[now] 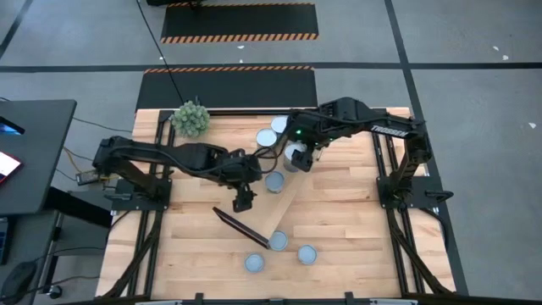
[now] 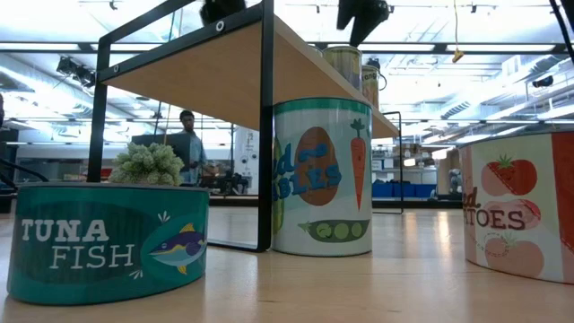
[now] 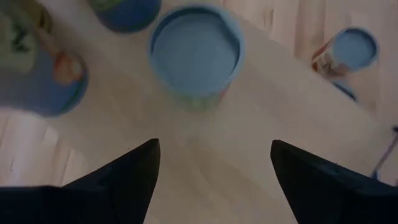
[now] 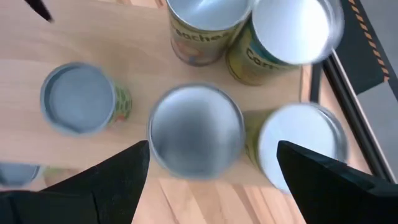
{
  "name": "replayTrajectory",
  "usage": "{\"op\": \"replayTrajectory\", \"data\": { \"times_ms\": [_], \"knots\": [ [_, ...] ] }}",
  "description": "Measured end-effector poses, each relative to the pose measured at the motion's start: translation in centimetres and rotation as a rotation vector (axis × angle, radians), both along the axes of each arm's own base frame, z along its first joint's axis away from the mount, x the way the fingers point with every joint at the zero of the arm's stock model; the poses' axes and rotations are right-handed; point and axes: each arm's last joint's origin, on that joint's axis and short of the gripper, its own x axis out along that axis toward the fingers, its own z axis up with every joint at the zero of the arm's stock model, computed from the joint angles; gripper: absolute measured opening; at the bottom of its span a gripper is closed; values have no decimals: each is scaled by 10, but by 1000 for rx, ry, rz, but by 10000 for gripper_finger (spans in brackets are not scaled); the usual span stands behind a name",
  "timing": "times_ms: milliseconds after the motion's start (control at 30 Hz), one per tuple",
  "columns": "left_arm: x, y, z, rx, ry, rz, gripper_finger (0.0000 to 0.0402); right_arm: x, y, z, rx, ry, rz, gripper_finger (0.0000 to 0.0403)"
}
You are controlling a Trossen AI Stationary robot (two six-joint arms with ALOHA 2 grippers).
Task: Pick and place cans onto a shelf
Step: Put the canned peas on the shelf, then adjust the canned green peas on the shelf
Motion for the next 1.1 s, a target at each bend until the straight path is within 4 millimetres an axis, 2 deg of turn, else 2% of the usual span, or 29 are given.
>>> {"op": "replayTrajectory", "data": {
  "times_ms": [167,300,567,800,1100],
  "knots": [
    [16,-2,-9,-7,-37,30,311,-14,10,14,-25,1,9,359],
    [21,-2,-14,35,-41,82,310,-29,22,23,-118,-17,12,359],
    [28,-7,-21,110,-58,113,289,-46,32,15,-157,-8,15,359],
    [42,-8,-33,113,-71,117,263,-55,33,8,-144,-78,-5,359],
    [48,-7,-40,160,-71,136,223,-63,33,0,-117,-124,-18,359]
  ]
}}
